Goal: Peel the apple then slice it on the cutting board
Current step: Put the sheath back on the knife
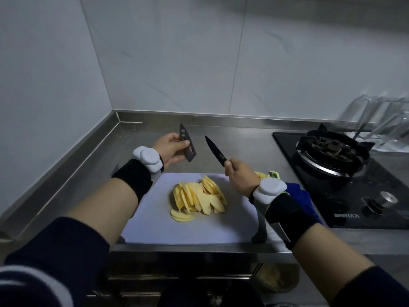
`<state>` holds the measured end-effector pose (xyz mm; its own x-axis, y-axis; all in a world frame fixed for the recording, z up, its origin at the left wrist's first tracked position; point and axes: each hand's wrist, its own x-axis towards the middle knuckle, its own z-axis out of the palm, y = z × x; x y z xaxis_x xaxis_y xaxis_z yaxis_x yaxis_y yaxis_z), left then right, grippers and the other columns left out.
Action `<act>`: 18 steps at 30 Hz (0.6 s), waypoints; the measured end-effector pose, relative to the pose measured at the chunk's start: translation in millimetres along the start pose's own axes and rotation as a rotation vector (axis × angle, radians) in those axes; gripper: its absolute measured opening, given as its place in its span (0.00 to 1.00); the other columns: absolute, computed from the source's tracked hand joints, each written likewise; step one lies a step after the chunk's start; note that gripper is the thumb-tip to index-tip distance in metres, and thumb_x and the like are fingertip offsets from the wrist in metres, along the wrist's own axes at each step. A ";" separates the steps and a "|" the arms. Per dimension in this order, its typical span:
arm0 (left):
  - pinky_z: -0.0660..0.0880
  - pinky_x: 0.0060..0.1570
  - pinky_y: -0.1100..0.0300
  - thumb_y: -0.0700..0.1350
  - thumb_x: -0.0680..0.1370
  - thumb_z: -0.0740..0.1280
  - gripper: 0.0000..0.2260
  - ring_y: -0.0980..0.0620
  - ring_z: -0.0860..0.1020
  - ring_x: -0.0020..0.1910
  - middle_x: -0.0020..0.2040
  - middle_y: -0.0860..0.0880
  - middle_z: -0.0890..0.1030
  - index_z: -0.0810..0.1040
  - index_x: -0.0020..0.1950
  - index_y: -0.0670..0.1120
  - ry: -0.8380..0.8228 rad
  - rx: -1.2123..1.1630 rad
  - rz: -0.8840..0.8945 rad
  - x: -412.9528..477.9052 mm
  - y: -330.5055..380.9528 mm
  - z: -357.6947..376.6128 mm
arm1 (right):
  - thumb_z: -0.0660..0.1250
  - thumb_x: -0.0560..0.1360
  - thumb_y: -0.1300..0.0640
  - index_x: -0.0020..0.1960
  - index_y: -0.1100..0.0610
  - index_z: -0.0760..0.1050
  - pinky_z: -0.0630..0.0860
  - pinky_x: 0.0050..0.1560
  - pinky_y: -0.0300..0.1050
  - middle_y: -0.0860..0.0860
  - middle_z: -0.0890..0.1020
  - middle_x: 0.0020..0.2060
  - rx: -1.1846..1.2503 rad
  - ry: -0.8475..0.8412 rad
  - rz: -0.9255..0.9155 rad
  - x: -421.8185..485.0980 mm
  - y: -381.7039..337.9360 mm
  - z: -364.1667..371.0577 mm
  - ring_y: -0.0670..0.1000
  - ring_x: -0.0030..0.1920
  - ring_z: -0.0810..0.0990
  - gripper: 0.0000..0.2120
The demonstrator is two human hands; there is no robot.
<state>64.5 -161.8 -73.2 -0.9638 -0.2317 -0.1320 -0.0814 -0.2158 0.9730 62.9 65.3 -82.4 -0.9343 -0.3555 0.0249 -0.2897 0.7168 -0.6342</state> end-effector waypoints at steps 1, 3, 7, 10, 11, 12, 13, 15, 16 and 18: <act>0.82 0.35 0.57 0.34 0.79 0.65 0.07 0.53 0.83 0.37 0.44 0.44 0.80 0.71 0.45 0.44 -0.007 -0.098 -0.003 -5.7 1.0 -0.3 | 0.52 0.83 0.53 0.45 0.64 0.72 0.74 0.49 0.56 0.63 0.79 0.42 0.007 0.000 -0.019 -4.4 -0.3 -1.6 0.64 0.45 0.77 0.18; 0.82 0.38 0.55 0.33 0.79 0.64 0.07 0.50 0.83 0.41 0.46 0.42 0.81 0.70 0.46 0.43 -0.015 -0.220 -0.003 -14.1 1.5 -1.8 | 0.52 0.83 0.55 0.42 0.62 0.73 0.74 0.45 0.53 0.58 0.77 0.36 0.004 -0.005 -0.050 -13.9 -0.3 -5.9 0.62 0.41 0.77 0.18; 0.83 0.40 0.54 0.33 0.79 0.63 0.05 0.48 0.84 0.43 0.46 0.42 0.82 0.71 0.49 0.42 0.006 -0.351 0.025 -29.7 -1.0 -3.2 | 0.53 0.82 0.56 0.37 0.55 0.71 0.68 0.40 0.45 0.50 0.74 0.31 -0.035 -0.005 -0.084 -35.8 0.8 -9.7 0.56 0.37 0.74 0.17; 0.83 0.41 0.54 0.33 0.80 0.62 0.05 0.49 0.85 0.42 0.44 0.42 0.84 0.71 0.50 0.42 0.014 -0.392 0.044 -34.5 -1.9 -0.8 | 0.53 0.82 0.54 0.39 0.56 0.71 0.71 0.45 0.49 0.53 0.76 0.35 -0.094 -0.016 -0.094 -42.6 -0.3 -10.3 0.57 0.40 0.75 0.15; 0.83 0.42 0.54 0.33 0.80 0.62 0.04 0.49 0.85 0.42 0.43 0.43 0.84 0.71 0.50 0.42 0.008 -0.397 0.043 -36.9 -2.7 0.2 | 0.53 0.82 0.54 0.40 0.56 0.71 0.72 0.46 0.50 0.54 0.76 0.36 -0.112 -0.014 -0.095 -45.5 -1.4 -10.5 0.58 0.41 0.75 0.15; 0.83 0.43 0.54 0.33 0.80 0.62 0.04 0.49 0.85 0.43 0.42 0.43 0.85 0.71 0.51 0.42 0.001 -0.403 0.042 -39.5 -2.9 0.9 | 0.53 0.82 0.54 0.40 0.56 0.71 0.72 0.46 0.50 0.54 0.76 0.37 -0.125 -0.013 -0.097 -48.0 -3.1 -11.1 0.58 0.42 0.75 0.15; 0.83 0.43 0.53 0.33 0.80 0.62 0.04 0.49 0.85 0.43 0.42 0.43 0.85 0.72 0.51 0.42 -0.006 -0.408 0.040 -41.9 -3.4 1.7 | 0.53 0.82 0.53 0.40 0.55 0.71 0.72 0.46 0.50 0.53 0.76 0.37 -0.133 -0.016 -0.097 -50.3 -4.7 -11.6 0.57 0.41 0.75 0.15; 0.83 0.43 0.53 0.33 0.80 0.62 0.05 0.49 0.85 0.44 0.42 0.44 0.85 0.72 0.52 0.41 -0.014 -0.417 0.037 -45.4 -3.6 3.2 | 0.53 0.82 0.54 0.40 0.55 0.71 0.71 0.46 0.49 0.53 0.76 0.37 -0.138 -0.021 -0.097 -54.1 -6.7 -13.1 0.56 0.41 0.73 0.15; 0.83 0.44 0.53 0.33 0.80 0.62 0.05 0.48 0.85 0.44 0.42 0.43 0.85 0.72 0.52 0.41 -0.017 -0.417 0.035 -47.1 -3.8 3.8 | 0.53 0.82 0.54 0.41 0.56 0.71 0.71 0.46 0.49 0.53 0.76 0.38 -0.142 -0.022 -0.095 -56.0 -7.2 -13.7 0.55 0.41 0.73 0.15; 0.82 0.46 0.52 0.33 0.80 0.62 0.05 0.48 0.85 0.44 0.42 0.44 0.85 0.72 0.52 0.41 -0.023 -0.412 0.031 -48.9 -3.5 5.2 | 0.52 0.82 0.53 0.41 0.56 0.71 0.71 0.47 0.49 0.53 0.76 0.39 -0.149 -0.025 -0.093 -57.7 -8.0 -14.2 0.56 0.42 0.74 0.15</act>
<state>110.5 -144.8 -69.2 -0.9700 -0.2238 -0.0946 0.0521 -0.5716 0.8189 116.2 88.7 -67.8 -0.8974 -0.4374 0.0578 -0.4036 0.7607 -0.5084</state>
